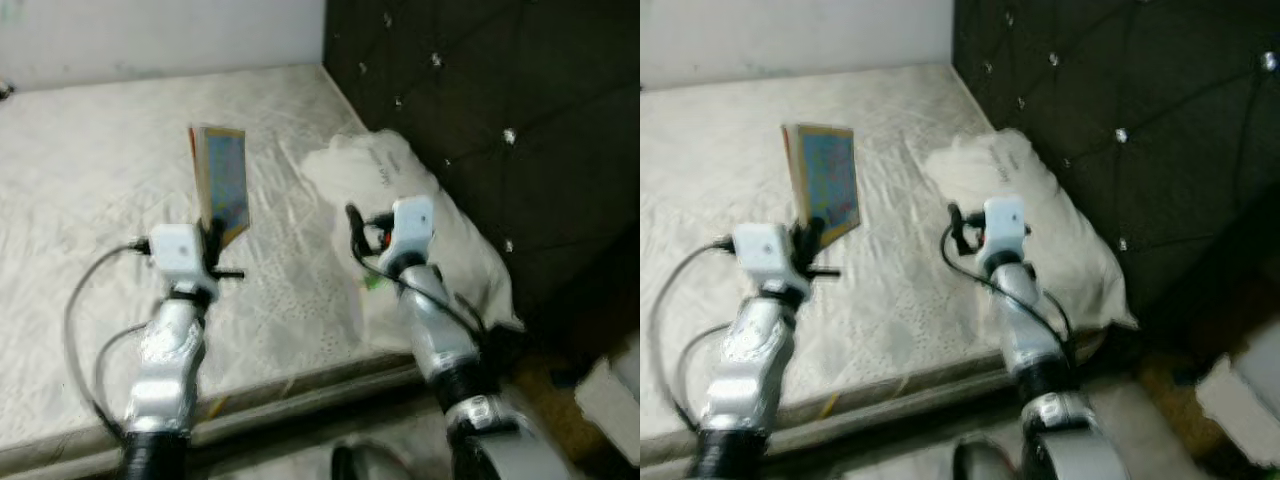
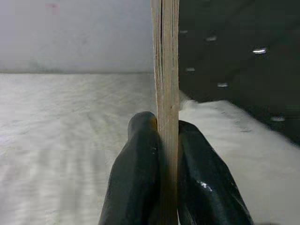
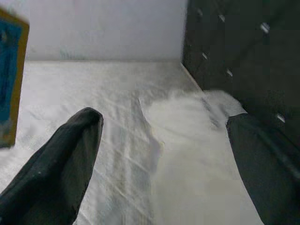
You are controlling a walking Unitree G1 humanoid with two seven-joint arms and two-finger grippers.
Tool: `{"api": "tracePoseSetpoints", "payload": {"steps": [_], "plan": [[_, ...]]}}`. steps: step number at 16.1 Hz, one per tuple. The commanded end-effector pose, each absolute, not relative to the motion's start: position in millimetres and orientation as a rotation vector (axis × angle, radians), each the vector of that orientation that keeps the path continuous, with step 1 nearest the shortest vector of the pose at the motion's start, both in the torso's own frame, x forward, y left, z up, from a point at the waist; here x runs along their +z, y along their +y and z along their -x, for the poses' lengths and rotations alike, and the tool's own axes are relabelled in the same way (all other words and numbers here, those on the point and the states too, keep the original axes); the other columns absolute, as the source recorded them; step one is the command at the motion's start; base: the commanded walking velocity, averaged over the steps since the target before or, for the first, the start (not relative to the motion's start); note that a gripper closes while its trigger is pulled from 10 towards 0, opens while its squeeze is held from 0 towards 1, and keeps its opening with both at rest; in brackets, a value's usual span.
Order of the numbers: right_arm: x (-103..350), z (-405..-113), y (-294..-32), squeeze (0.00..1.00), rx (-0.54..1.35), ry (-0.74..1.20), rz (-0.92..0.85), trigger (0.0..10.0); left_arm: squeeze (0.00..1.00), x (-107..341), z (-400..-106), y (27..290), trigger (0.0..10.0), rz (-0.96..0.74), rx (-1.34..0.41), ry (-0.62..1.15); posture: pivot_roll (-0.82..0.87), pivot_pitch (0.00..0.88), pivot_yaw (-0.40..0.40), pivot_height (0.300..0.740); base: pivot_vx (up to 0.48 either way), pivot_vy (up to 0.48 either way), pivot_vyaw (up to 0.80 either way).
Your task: Clean up the room
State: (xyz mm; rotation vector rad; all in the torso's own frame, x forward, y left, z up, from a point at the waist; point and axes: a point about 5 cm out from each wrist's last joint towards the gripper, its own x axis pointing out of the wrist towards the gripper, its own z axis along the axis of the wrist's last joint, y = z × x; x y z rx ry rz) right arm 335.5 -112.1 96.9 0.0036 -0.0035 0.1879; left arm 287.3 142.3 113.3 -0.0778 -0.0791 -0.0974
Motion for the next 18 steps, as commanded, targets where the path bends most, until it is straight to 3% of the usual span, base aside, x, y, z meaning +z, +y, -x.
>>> {"api": "tracePoseSetpoints", "payload": {"steps": [1, 3, 7, 15, 18], "plan": [[104.3, -335.7, -105.5, 0.0, 0.205, -0.031, -0.008, 10.0, 0.0, 124.4, -286.6, 145.3, 10.0, 0.062, -0.102, -0.132, 0.08, 0.0, 0.027, 0.74, 0.0, 0.0, -0.8], [98.4, -331.8, -103.7, 0.0, 0.213, -0.019, -0.014, 10.0, 0.0, 122.0, -284.0, 142.6, 10.0, 0.06, -0.114, -0.115, 0.08, 0.0, 0.03, 0.74, 0.0, 0.0, -0.8], [101.8, -332.1, -102.7, 0.0, 0.225, -0.025, -0.004, 10.0, 0.0, 124.9, -283.2, 140.2, 10.0, 0.063, -0.12, -0.118, 0.08, 0.0, 0.021, 0.74, 0.0, 0.0, 0.0], [101.2, -331.3, -101.3, 0.0, 0.248, -0.016, 0.017, 10.0, 0.0, 126.7, -279.5, 141.0, 10.0, 0.069, -0.113, -0.112, 0.09, 0.0, 0.016, 0.74, 0.0, -0.325, 0.0], [101.0, -330.8, -101.5, 0.0, 0.252, -0.014, 0.015, 10.0, 0.0, 129.7, -280.8, 143.0, 10.0, 0.081, -0.099, -0.13, 0.09, 0.0, 0.016, 0.74, 0.0, 0.0, 0.0]]}}
